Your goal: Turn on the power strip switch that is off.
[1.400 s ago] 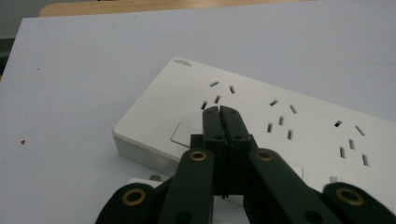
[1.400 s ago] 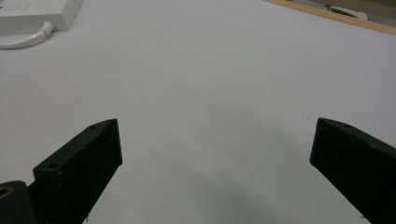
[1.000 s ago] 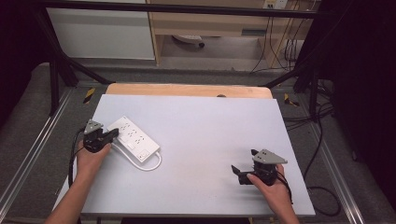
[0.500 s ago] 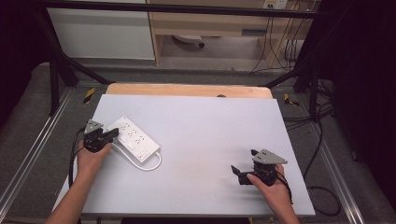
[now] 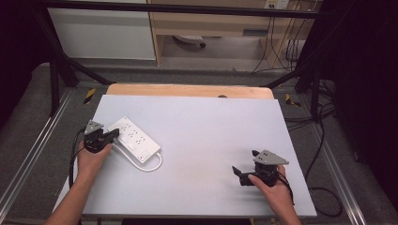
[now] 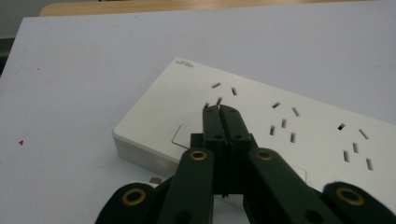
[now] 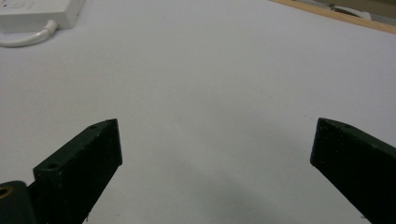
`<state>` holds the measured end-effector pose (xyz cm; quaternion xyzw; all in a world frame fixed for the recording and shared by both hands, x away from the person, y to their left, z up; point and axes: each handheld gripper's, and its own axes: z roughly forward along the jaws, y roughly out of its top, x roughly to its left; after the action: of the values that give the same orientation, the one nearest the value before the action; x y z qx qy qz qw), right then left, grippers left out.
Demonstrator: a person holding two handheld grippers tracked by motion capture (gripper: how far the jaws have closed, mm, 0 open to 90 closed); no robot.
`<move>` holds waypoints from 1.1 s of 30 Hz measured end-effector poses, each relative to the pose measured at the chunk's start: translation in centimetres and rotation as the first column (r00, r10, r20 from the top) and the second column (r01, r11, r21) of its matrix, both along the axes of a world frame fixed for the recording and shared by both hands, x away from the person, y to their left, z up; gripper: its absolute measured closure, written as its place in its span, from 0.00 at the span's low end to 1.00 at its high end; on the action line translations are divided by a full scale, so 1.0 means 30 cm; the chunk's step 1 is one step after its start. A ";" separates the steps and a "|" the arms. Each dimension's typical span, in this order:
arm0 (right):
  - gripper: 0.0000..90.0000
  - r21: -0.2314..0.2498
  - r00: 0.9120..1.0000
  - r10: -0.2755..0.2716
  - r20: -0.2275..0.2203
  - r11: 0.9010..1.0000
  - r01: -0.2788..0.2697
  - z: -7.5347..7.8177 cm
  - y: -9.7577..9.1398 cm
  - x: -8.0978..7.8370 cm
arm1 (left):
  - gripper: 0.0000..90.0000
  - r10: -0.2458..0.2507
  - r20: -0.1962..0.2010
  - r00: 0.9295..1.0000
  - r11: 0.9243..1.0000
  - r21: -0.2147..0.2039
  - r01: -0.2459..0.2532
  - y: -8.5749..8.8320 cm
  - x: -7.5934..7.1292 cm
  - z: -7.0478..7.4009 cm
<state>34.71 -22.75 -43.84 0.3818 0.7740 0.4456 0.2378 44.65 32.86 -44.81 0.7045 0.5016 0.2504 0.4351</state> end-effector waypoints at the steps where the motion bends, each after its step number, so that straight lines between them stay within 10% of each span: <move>1: 0.03 -0.001 1.000 0.000 0.000 1.000 0.000 0.000 0.000 0.000 | 1.00 0.001 0.001 1.000 1.000 0.000 -0.001 -0.001 0.000 0.000; 14: 0.03 -0.003 1.000 0.003 0.000 1.000 -0.003 0.001 0.001 -0.001 | 1.00 -0.025 -0.018 1.000 0.999 0.036 0.026 -0.028 0.001 0.003; 33: 0.03 0.002 1.000 -0.001 0.005 1.000 0.001 0.003 -0.007 -0.002 | 1.00 -0.026 0.039 0.999 0.999 -0.019 0.027 -0.031 -0.004 0.049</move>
<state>34.64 -22.96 -43.74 0.3813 0.7727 0.4472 0.2399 44.55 31.92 -43.35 0.7018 0.4861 0.2536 0.4548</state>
